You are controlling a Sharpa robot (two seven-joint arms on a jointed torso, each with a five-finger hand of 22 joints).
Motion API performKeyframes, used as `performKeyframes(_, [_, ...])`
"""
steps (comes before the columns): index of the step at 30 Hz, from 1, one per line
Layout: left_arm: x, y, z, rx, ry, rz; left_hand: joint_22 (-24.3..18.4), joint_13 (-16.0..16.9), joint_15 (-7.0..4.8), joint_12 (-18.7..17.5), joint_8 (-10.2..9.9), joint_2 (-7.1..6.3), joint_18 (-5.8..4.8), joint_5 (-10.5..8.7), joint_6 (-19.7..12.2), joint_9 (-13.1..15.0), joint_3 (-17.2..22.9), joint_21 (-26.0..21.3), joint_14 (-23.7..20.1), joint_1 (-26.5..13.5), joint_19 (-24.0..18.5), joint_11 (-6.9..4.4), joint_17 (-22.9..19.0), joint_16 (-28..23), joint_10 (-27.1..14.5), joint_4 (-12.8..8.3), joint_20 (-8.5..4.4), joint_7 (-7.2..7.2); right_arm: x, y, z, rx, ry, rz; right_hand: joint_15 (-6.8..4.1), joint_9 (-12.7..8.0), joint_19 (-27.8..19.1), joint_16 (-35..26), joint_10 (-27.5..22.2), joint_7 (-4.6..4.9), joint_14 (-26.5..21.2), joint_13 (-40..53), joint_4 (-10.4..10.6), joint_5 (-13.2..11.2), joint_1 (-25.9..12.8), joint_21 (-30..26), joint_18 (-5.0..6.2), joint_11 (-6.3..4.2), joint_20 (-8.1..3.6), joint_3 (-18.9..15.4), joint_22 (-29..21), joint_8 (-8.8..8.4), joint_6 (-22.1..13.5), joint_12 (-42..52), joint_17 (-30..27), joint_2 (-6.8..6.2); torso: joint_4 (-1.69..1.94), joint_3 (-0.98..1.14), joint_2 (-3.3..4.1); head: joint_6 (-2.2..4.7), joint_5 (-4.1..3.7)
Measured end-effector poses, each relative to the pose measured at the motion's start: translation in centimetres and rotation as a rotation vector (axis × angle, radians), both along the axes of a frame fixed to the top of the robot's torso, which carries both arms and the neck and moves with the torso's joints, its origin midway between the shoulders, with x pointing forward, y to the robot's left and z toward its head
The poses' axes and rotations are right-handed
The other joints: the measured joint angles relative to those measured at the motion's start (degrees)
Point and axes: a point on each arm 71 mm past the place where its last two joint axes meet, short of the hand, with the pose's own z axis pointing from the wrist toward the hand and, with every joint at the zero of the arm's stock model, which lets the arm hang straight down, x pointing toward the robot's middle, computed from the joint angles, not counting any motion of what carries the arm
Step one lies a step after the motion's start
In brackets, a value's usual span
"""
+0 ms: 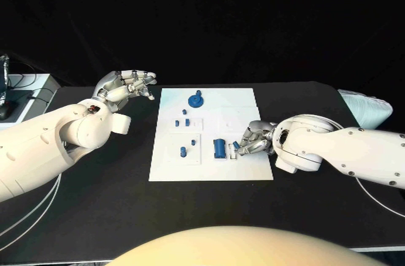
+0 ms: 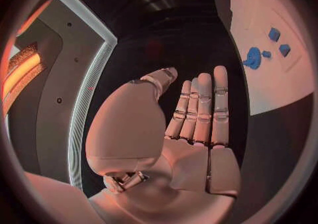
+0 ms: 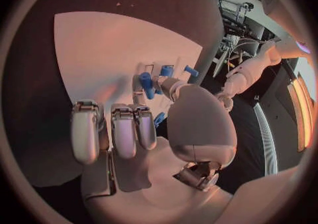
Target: Assemble the parts on the task board
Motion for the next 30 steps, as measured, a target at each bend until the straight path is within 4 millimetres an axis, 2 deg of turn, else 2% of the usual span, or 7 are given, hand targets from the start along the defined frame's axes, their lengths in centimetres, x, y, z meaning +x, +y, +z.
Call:
performKeyframes(5, [0.00,-0.02,0.00,0.000,0.000,-0.001,0.00,0.00,0.00,0.00,0.00,0.00,0.00,0.00,0.00,0.00,0.00,0.00,0.00,0.00,0.00,0.00,0.00,0.00,0.00,0.00,0.00,0.00,0.05,0.60,-0.09,0.007,0.005,0.007,0.00,-0.04,0.00,0.00,0.00,0.00,0.00,0.00,-0.06,-0.27,-0.22,0.00,0.00,0.00,0.00,0.06,0.00,0.00,0.00,0.00,0.00,0.22,-0.03,0.01,0.00,0.00,0.01])
performKeyframes(12, [-0.01,-0.01,0.01,0.000,0.001,-0.001,0.00,0.00,0.00,0.00,0.00,0.00,0.00,0.00,0.00,0.00,0.00,0.00,0.00,0.00,0.00,0.00,-0.01,0.00,0.00,0.00,0.00,0.00,0.14,1.07,-0.24,0.009,0.013,0.014,0.00,-0.12,0.00,0.00,0.00,0.01,0.00,-0.01,0.25,-0.27,-1.06,-0.35,-0.01,0.00,0.00,-0.65,-0.01,0.00,0.00,0.00,-0.01,-0.14,-0.03,0.00,0.00,-0.01,0.09])
performKeyframes(15, [-0.02,0.03,0.01,0.000,0.001,-0.001,0.01,0.00,0.00,0.00,0.00,0.00,0.00,0.00,0.00,-0.05,0.00,0.00,0.00,0.00,0.00,0.00,-0.01,0.00,0.00,0.00,0.00,0.00,0.23,1.01,-0.35,0.004,0.018,0.015,0.00,-0.23,0.00,0.00,0.00,0.01,0.00,-0.01,0.29,0.72,-1.22,-0.42,-0.01,0.00,0.00,-1.39,-0.01,0.00,0.00,0.00,-0.01,-0.30,-0.02,-0.02,-0.01,0.00,0.12])
performKeyframes(30, [-0.06,0.13,0.04,0.002,0.001,0.000,-0.05,-0.04,0.00,0.00,0.00,0.00,0.00,0.00,0.00,-0.04,0.00,0.00,0.00,0.00,0.21,0.00,0.04,0.00,0.00,0.00,0.21,0.00,0.60,0.31,-0.68,-0.037,0.015,0.026,0.00,-0.27,0.00,0.00,0.00,0.00,0.00,-0.01,0.68,0.77,-1.83,-0.42,-0.01,0.00,0.00,-1.96,-0.02,-0.01,0.00,0.00,-0.02,-0.15,-0.03,-0.03,-0.04,0.00,0.31])
